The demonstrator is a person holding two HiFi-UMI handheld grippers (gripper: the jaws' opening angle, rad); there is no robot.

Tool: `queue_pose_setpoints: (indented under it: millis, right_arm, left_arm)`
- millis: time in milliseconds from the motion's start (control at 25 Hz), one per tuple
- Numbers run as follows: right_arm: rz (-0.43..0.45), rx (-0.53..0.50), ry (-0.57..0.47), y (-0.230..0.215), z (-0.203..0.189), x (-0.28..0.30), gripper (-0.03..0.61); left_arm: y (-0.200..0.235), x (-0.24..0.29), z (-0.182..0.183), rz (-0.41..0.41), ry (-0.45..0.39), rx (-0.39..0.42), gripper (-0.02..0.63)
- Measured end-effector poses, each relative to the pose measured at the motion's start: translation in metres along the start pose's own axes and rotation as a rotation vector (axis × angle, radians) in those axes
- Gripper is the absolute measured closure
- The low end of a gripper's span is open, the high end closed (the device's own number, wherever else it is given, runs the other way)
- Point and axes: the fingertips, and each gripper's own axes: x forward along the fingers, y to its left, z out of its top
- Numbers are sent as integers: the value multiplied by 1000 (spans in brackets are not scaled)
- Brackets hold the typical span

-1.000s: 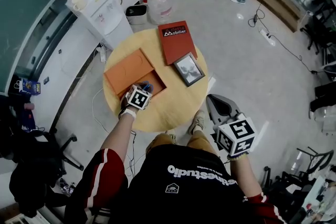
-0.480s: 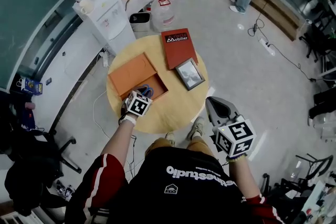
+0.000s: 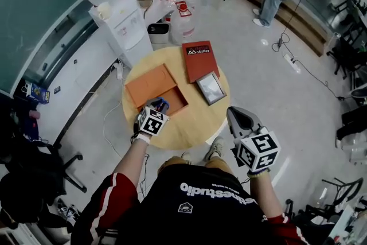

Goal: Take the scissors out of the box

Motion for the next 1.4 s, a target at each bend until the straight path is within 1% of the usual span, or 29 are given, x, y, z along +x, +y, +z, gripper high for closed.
queue_pose_setpoints:
  millis: [200,400,640,840,960,1040,1280,1400]
  right_arm:
    - [14,-19,-19,11,13,4,551]
    - [24,-25,-34,19,22,13,551]
    - [26,-30,-59,17,38,15,551]
    - [29,-40,-70,16,47,13,551]
    - [34,-48,-73,13,53,13,551]
    - [37,-49,-77,11,58,13,551]
    - [46,-45,-103,8,72,13,551]
    - [54,-51,-114,10,79,14,551]
  left_arm:
    - [7,-22,14,33,-56,1,526]
    - [11,-41,24,22,-109,-41,528]
    - [14,-60,44,37,-183,-66,526]
    - [14,-79,60,44,-225,-54,526]
    - [21,-90,70,68,-258,-66,526]
    - [26,-102,84,84,-292,-80,526]
    - [32,-136,119,83,-421,-153,526]
    - [38,-153,133,96,-475,-172,526]
